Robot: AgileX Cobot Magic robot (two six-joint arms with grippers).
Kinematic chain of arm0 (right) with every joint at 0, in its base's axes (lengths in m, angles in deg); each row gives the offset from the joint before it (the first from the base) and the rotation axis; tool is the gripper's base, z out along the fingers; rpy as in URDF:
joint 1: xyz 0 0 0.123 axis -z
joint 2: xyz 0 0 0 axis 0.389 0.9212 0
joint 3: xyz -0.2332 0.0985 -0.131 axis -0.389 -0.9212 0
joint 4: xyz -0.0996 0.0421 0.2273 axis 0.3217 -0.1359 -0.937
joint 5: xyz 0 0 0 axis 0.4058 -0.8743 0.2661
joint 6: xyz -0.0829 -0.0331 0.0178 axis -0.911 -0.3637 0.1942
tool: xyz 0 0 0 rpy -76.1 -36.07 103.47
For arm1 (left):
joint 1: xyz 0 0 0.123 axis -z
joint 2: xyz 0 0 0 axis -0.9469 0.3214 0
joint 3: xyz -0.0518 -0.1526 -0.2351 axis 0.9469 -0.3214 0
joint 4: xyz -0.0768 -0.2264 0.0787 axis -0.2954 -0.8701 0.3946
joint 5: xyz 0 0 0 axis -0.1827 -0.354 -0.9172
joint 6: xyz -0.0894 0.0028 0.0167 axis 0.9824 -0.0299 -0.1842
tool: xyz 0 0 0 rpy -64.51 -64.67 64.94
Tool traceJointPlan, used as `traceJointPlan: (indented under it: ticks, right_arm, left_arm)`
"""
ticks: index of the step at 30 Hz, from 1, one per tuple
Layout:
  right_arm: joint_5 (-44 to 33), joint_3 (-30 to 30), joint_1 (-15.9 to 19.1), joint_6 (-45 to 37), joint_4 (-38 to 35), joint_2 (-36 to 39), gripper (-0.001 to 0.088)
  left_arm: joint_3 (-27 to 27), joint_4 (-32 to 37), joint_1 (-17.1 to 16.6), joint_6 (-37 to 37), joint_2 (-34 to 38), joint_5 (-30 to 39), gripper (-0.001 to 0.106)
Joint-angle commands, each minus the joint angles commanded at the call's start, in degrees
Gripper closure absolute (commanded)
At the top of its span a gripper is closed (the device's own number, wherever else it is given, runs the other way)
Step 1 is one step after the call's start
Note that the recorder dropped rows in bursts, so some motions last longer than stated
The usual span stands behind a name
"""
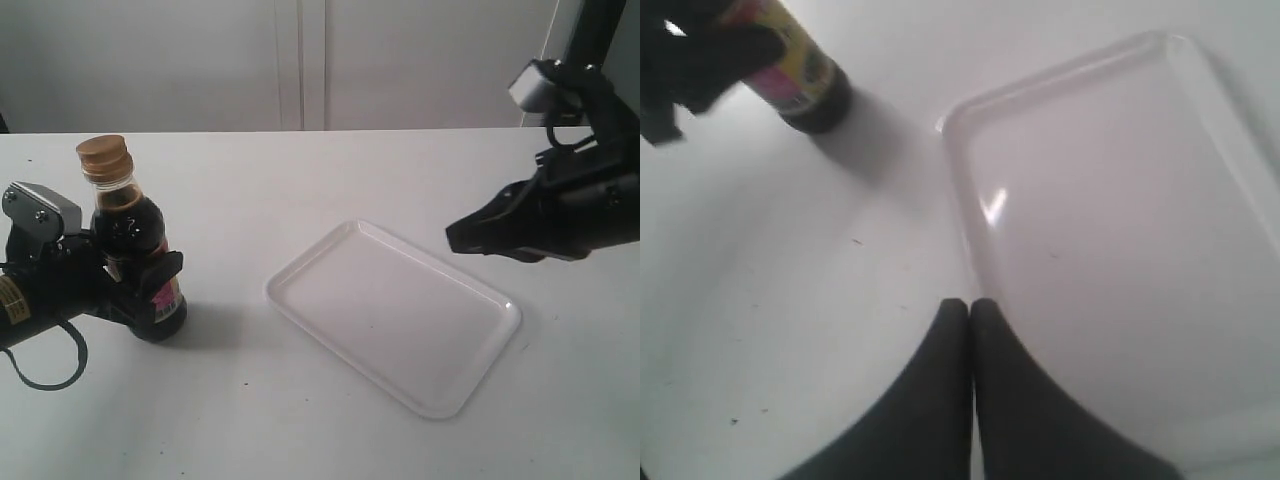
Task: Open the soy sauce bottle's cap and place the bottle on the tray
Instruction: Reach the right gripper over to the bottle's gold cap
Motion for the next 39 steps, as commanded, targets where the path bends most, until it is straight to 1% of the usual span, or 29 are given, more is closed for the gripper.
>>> traceJointPlan:
  ticks: [5, 8, 12, 20, 23, 29, 32, 33, 39]
  right_arm:
    - [0.0, 5.1, -6.3, 0.0, -1.7, 4.7, 0.0868]
    - [-0.5, 7.8, -9.2, 0.0, -3.5, 7.5, 0.0868]
    - [-2.6, 11.1, -12.0, 0.0, -7.2, 11.2, 0.0868]
    - [-2.6, 16.7, -17.8, 0.0, -11.8, 17.9, 0.0868]
    - [-2.6, 19.3, -19.3, 0.0, -15.6, 21.1, 0.0868]
    - [-2.3, 23.9, -21.1, 0.1, -22.3, 26.9, 0.0868]
    - [-3.8, 26.6, -21.8, 0.5, -27.1, 29.8, 0.0868]
    - [-5.2, 28.7, -22.3, 0.5, -28.3, 31.4, 0.0868]
    - [-7.6, 36.9, -24.0, 3.6, -28.3, 38.1, 0.0868]
  left_arm:
    - [0.0, 0.3, 0.0, 0.0, 0.0, 0.0, 0.105]
    - [0.0, 0.4, 0.0, 0.0, 0.0, 0.0, 0.105]
    - [0.0, 0.5, 0.0, 0.0, 0.0, 0.0, 0.105]
    - [0.0, 1.1, 0.0, -0.3, 0.0, 0.0, 0.105]
    - [0.0, 1.4, 0.0, -0.5, 0.0, 0.0, 0.105]
    - [0.0, 2.2, 0.0, -0.7, 0.0, 0.0, 0.105]
    - [0.0, 2.3, 0.0, -0.7, 0.0, 0.0, 0.105]
    - [0.0, 2.3, 0.0, -0.7, 0.0, 0.0, 0.105]
    - [0.0, 2.4, 0.0, -1.1, 0.0, 0.0, 0.105]
